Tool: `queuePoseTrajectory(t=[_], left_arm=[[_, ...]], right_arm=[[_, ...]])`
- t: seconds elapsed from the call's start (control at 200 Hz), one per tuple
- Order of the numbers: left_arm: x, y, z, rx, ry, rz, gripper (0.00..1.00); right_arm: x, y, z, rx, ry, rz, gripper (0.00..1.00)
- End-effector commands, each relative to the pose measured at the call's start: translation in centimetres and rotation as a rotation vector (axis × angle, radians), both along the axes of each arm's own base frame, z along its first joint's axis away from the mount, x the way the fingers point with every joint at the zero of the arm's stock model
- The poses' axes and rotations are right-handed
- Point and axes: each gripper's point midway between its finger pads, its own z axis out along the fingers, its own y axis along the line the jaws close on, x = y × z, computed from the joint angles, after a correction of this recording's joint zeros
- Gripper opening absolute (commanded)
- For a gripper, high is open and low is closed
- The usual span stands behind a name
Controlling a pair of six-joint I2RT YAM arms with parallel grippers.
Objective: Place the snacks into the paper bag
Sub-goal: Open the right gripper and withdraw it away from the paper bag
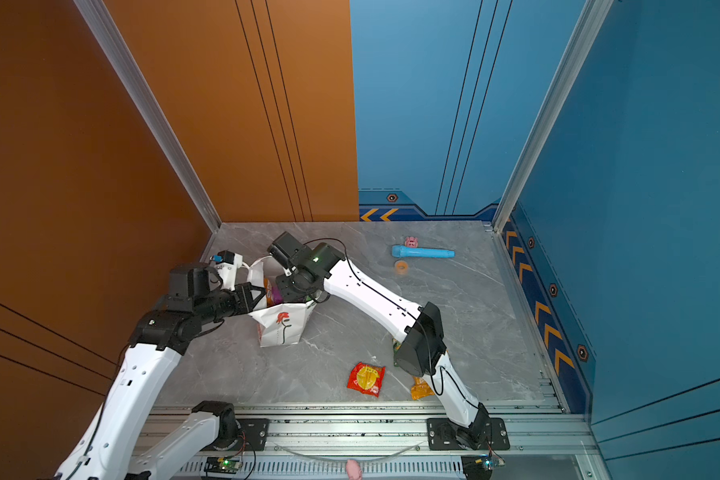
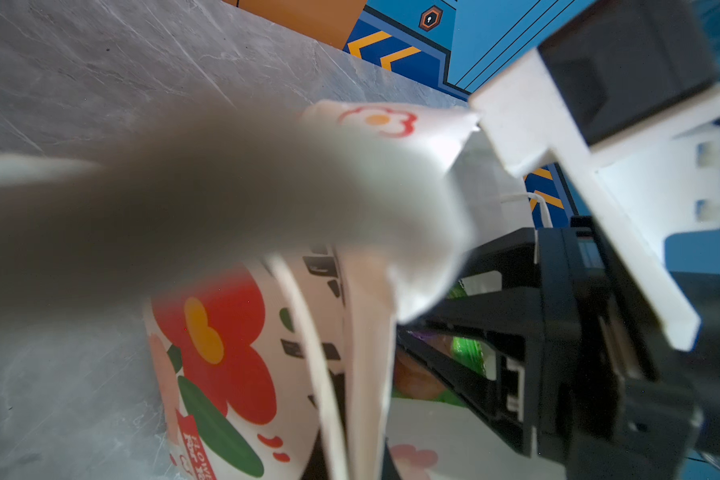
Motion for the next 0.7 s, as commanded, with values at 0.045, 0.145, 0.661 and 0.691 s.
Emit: queuePoseTrajectory(t=[0.045,0.145,0.661,0.691], left_arm=[[1.0,-0.3,3.3,-0.013,-0.150,-0.025,0.00],[1.1,0.1,3.1,0.004,-0.142,-0.005,0.00],[2.6,3.0,1.4,0.046,-0.047,0.106,0.00],[2.8,3.1,1.3,0.042,-0.036,0.110,0.00]], right_arm=[[0.1,-2.0,5.7,0.069,-0.085,-0.033,0.44],[0.1,-2.4,6.5,0.075,-0.099,-0.039,0.50],[1.2,-12.1,13.2,0.086,-0.330,-0.226,0.66],[1.3,-12.8,13.0,0.090,-0.324,-0.245,0.67]])
